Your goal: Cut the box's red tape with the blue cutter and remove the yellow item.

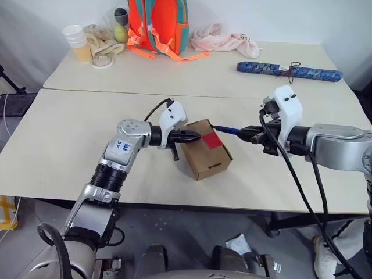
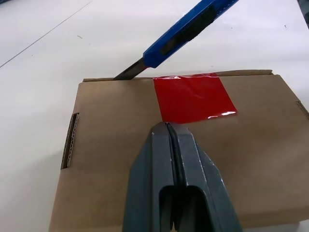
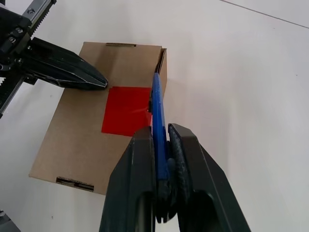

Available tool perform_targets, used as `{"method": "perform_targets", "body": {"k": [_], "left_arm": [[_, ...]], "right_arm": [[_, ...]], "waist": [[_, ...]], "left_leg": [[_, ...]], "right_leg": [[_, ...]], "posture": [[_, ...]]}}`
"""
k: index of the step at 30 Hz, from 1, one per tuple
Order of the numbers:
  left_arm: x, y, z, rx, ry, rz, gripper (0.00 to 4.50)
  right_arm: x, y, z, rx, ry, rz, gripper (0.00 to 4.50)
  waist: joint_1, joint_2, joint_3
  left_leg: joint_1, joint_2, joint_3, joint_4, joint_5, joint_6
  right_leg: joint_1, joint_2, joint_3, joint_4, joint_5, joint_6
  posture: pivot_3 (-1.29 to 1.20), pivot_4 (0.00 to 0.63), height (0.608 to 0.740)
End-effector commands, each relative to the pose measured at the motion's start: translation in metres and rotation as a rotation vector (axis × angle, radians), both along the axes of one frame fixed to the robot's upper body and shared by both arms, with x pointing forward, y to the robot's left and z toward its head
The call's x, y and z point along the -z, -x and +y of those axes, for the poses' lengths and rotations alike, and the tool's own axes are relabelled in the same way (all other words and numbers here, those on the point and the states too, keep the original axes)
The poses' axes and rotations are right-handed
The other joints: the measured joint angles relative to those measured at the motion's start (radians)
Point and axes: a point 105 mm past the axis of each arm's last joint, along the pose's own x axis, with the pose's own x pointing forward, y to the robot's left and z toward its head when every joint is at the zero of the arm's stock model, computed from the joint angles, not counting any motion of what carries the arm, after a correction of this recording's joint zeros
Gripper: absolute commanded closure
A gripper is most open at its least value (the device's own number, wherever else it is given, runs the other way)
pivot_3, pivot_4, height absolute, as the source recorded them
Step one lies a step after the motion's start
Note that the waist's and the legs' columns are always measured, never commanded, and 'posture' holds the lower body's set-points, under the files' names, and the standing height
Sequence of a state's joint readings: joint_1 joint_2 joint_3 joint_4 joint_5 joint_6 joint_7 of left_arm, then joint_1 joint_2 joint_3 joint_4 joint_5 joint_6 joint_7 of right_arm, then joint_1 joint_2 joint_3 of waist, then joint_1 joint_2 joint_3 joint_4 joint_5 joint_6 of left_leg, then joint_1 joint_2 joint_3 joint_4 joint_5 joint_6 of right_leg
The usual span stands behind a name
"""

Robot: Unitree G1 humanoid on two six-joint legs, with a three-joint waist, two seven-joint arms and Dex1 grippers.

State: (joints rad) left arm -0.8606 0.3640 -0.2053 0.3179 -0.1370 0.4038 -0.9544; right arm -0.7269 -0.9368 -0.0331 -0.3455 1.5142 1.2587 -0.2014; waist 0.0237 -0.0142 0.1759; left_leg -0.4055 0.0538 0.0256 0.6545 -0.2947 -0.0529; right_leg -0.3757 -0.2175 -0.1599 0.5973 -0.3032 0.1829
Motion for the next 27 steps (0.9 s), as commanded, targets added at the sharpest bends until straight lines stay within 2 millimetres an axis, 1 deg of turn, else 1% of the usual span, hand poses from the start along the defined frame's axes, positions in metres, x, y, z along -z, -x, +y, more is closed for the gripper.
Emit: {"method": "perform_targets", "body": {"k": [1,5,8,13,16,22,27], "left_arm": [[0.02,0.0,0.003,-0.025,-0.048,0.057,4.5],[0.023,-0.001,0.003,-0.033,-0.074,0.06,4.5],[0.032,-0.003,0.003,-0.045,-0.145,0.045,4.5],[0.037,-0.002,-0.001,-0.057,-0.164,0.07,4.5],[0.041,0.001,-0.005,-0.053,-0.201,0.071,4.5],[0.041,0.005,-0.016,-0.049,-0.174,0.08,4.5],[0.041,0.006,-0.018,-0.051,-0.165,0.083,4.5]], "right_arm": [[-0.009,0.006,-0.004,-0.004,0.012,-0.018,4.36],[-0.008,0.01,-0.006,-0.012,0.023,0.011,4.36],[-0.008,0.014,-0.008,-0.014,0.026,0.046,4.36],[-0.006,0.019,-0.012,0.003,0.028,0.1,4.36],[-0.009,0.022,-0.008,-0.007,0.004,0.142,4.36],[-0.008,0.025,-0.008,-0.019,0.04,0.188,4.36],[-0.009,0.024,-0.009,-0.023,0.069,0.204,4.36]], "waist": [[0.0,0.0,0.0],[0.0,0.0,0.0],[0.003,0.0,0.0],[0.004,0.0,-0.001],[0.005,0.0,-0.001],[0.01,0.001,-0.001],[0.017,0.001,-0.001]], "left_leg": [[0.0,0.0,0.0,0.0,0.0,0.0],[0.0,0.0,0.0,0.0,0.0,0.0],[0.0,0.0,0.0,0.001,0.0,0.0],[0.001,0.0,0.0,0.002,0.0,0.0],[0.001,0.0,0.0,0.004,-0.001,0.001],[0.0,0.0,0.0,0.006,-0.001,0.002],[0.0,0.0,0.0,0.007,-0.002,0.003]], "right_leg": [[0.0,0.0,0.0,0.0,0.0,0.0],[0.0,0.0,0.0,0.0,0.0,0.0],[0.001,0.0,0.0,0.0,0.0,0.0],[0.003,0.0,0.0,0.0,0.0,0.0],[0.003,0.0,0.0,0.0,0.0,0.0],[0.005,-0.001,0.0,0.0,0.0,0.0],[0.005,-0.001,0.0,-0.001,0.0,0.0]], "posture": [[0.0,0.15,0.74],[0.0,0.15,0.74],[0.0,0.15,0.74],[0.0,0.15,0.74],[0.0,0.15,0.74],[0.0,0.15,0.74],[0.0,0.15,0.74]]}}
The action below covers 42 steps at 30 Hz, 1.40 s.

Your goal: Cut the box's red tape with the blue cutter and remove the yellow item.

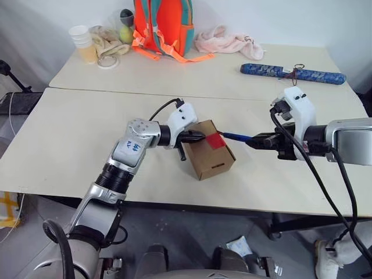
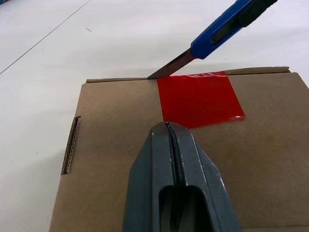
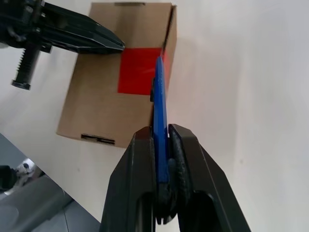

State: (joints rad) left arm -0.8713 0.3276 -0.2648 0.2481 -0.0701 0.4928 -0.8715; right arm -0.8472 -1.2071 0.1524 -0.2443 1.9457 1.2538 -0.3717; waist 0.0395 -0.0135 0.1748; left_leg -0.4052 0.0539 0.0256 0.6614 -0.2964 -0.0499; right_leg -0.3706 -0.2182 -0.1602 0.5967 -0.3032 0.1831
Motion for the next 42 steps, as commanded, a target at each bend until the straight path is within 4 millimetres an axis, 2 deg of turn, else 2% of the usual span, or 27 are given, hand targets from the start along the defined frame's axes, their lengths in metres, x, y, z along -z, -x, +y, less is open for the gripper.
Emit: {"method": "perform_targets", "body": {"k": [1,18,29,42], "left_arm": [[0.038,0.005,-0.001,-0.015,-0.086,0.108,4.5],[0.038,0.005,-0.007,-0.025,-0.059,0.11,4.5],[0.043,0.007,-0.013,-0.027,-0.041,0.125,4.5],[0.045,0.006,-0.01,-0.043,-0.037,0.127,4.5]], "right_arm": [[-0.002,0.006,0.004,-0.047,0.005,0.021,4.36],[0.005,-0.003,0.001,-0.05,0.009,0.138,4.36],[-0.003,-0.003,-0.003,-0.084,0.037,0.218,4.36],[0.003,0.002,-0.012,-0.085,0.088,0.312,4.36]], "waist": [[0.002,0.0,0.0],[0.014,0.0,0.0],[0.014,0.001,0.0],[0.014,0.001,0.0]], "left_leg": [[0.0,0.0,0.0,0.0,0.0,0.0],[0.0,0.0,0.001,0.001,-0.001,0.001],[-0.001,0.0,0.001,0.001,-0.001,0.002],[-0.001,0.0,0.001,0.001,-0.001,0.002]], "right_leg": [[0.0,0.0,0.0,0.0,0.0,0.0],[0.0,0.0,0.0,0.0,0.0,0.0],[0.0,0.0,0.0,0.0,0.0,0.0],[0.0,0.0,0.0,-0.001,0.0,0.0]], "posture": [[0.0,0.15,0.74],[0.0,0.15,0.74],[0.0,0.15,0.74],[0.0,0.15,0.74]]}}
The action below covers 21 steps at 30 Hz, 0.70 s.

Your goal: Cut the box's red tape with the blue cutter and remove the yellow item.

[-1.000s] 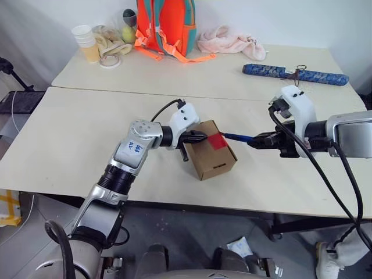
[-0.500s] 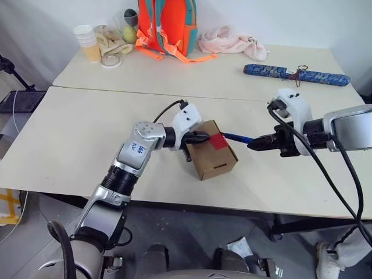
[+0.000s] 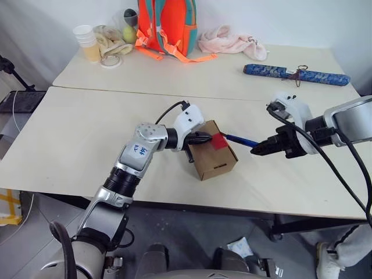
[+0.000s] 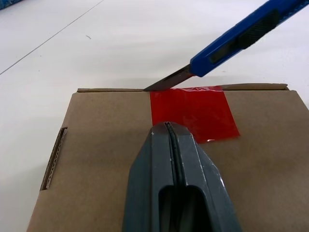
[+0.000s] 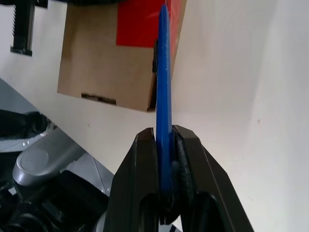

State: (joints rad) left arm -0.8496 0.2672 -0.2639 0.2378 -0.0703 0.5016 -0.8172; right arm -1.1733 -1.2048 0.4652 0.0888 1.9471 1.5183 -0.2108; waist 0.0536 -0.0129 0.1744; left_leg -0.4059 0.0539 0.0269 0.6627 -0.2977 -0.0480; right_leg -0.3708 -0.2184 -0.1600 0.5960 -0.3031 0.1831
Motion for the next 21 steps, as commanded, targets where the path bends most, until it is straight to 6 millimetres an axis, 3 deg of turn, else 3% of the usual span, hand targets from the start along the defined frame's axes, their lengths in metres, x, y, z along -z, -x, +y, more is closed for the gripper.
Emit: {"method": "perform_targets", "body": {"k": [1,21], "left_arm": [[0.041,0.004,0.005,-0.03,-0.083,0.118,4.5],[0.043,0.006,0.005,-0.035,-0.08,0.124,4.5]], "right_arm": [[-0.004,0.008,-0.001,-0.029,0.007,0.022,4.36],[-0.001,0.021,-0.01,-0.048,0.03,0.076,4.36]], "waist": [[0.0,0.0,0.0],[0.0,0.0,0.0]], "left_leg": [[0.0,0.0,0.0,0.0,0.0,0.0],[0.0,0.0,0.0,0.0,0.0,0.0]], "right_leg": [[0.0,0.0,0.0,0.0,0.0,0.0],[0.0,0.0,0.0,0.0,0.0,0.0]], "posture": [[0.0,0.15,0.74],[0.0,0.15,0.74]]}}
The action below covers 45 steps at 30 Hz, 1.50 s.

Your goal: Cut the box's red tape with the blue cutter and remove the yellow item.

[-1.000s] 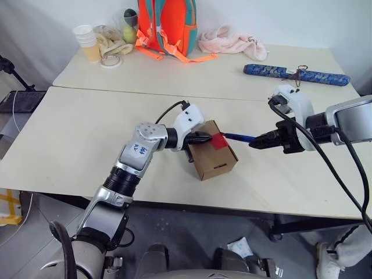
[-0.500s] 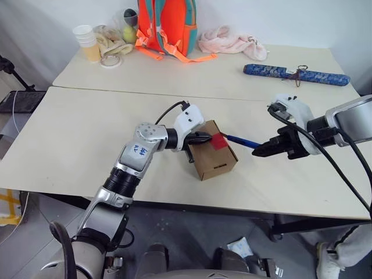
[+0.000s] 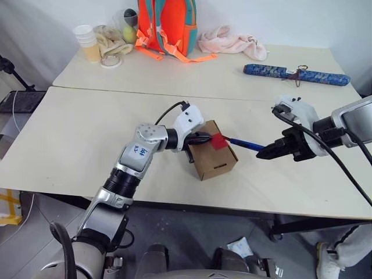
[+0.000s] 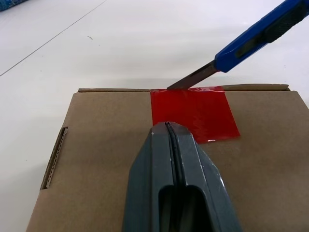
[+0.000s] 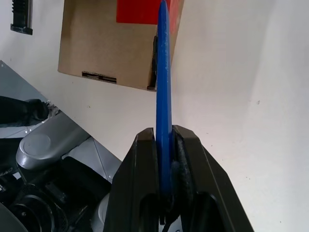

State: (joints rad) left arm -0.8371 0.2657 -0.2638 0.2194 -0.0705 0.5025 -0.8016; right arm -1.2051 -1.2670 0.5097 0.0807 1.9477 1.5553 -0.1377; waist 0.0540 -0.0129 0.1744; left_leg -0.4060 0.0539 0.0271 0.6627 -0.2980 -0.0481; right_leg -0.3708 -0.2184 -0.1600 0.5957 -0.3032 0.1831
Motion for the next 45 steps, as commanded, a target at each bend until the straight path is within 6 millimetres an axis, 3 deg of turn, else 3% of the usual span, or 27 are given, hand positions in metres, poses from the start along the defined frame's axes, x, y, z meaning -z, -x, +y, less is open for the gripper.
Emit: {"method": "perform_targets", "body": {"k": [1,12,19,24,27,29,31,33,39,45], "left_arm": [[0.043,0.005,0.006,-0.027,-0.086,0.133,4.5],[0.045,0.007,0.005,-0.023,-0.085,0.138,4.5],[0.038,0.008,0.012,0.009,-0.072,0.104,4.5],[0.02,0.005,0.019,0.046,-0.029,0.073,4.5],[0.015,0.004,0.022,0.064,-0.019,0.058,4.5],[0.007,0.004,0.023,0.092,0.012,0.037,4.5],[-0.009,0.007,0.024,0.15,0.079,-0.021,4.5],[-0.021,0.009,0.028,0.184,0.126,-0.052,4.5],[-0.038,0.004,0.049,0.157,0.16,-0.081,4.5],[-0.039,0.006,0.086,0.071,0.144,-0.091,4.5]], "right_arm": [[0.002,0.013,-0.002,-0.037,0.01,0.041,4.36],[0.002,0.026,-0.005,-0.065,0.0,0.059,4.36],[-0.033,0.034,-0.014,-0.043,-0.07,-0.076,4.36],[-0.055,0.046,-0.024,-0.025,-0.121,-0.146,4.36],[-0.057,0.039,-0.033,0.032,-0.12,-0.202,4.36],[-0.056,0.025,-0.049,0.122,-0.133,-0.268,4.36],[-0.027,-0.009,-0.09,0.279,-0.116,-0.388,4.36],[0.006,-0.021,-0.121,0.305,-0.015,-0.509,4.36],[0.054,-0.037,-0.17,0.356,0.12,-0.701,4.36],[0.065,-0.043,-0.192,0.422,0.114,-0.798,4.36]], "waist": [[0.0,0.0,0.0],[-0.001,0.0,0.0],[-0.002,0.0,0.0],[-0.004,0.0,0.0],[-0.007,0.0,0.0],[-0.006,0.0,0.0],[-0.006,-0.002,0.0],[0.001,-0.007,-0.001],[-0.008,0.005,0.0],[-0.036,0.005,0.0]], "left_leg": [[0.0,0.0,0.0,0.0,0.0,0.0],[0.0,0.0,0.0,0.0,0.0,0.0],[0.0,0.0,0.001,0.0,-0.001,0.0],[0.0,0.001,0.002,-0.001,-0.001,-0.001],[0.0,0.001,0.003,-0.001,-0.001,-0.001],[0.0,0.002,0.003,-0.001,-0.001,-0.001],[0.0,0.002,0.005,-0.001,-0.001,-0.001],[0.0,0.003,0.007,0.0,-0.001,-0.001],[-0.004,0.003,0.014,0.001,-0.001,0.0],[-0.001,0.005,0.015,-0.001,-0.001,0.0]], "right_leg": [[0.0,0.0,0.0,0.0,0.0,0.0],[0.0,0.0,0.0,0.0,0.0,0.0],[-0.001,0.0,0.0,-0.001,0.0,0.0],[-0.002,0.0,0.001,-0.001,0.0,0.0],[-0.002,0.0,0.001,-0.001,0.0,0.0],[-0.003,0.001,0.002,-0.001,0.0,0.0],[-0.003,0.0,0.002,0.0,0.0,0.0],[-0.003,0.0,0.001,0.0,0.0,0.0],[-0.007,-0.002,0.001,-0.001,0.001,0.002],[-0.006,0.0,0.001,0.0,0.001,0.002]], "posture": [[0.0,0.15,0.74],[0.0,0.15,0.74],[0.0,0.15,0.74],[0.0,0.15,0.74],[0.0,0.15,0.74],[0.0,0.15,0.74],[0.0,0.15,0.74],[0.0,0.15,0.74],[0.0,0.15,0.74],[0.0,0.15,0.74]]}}
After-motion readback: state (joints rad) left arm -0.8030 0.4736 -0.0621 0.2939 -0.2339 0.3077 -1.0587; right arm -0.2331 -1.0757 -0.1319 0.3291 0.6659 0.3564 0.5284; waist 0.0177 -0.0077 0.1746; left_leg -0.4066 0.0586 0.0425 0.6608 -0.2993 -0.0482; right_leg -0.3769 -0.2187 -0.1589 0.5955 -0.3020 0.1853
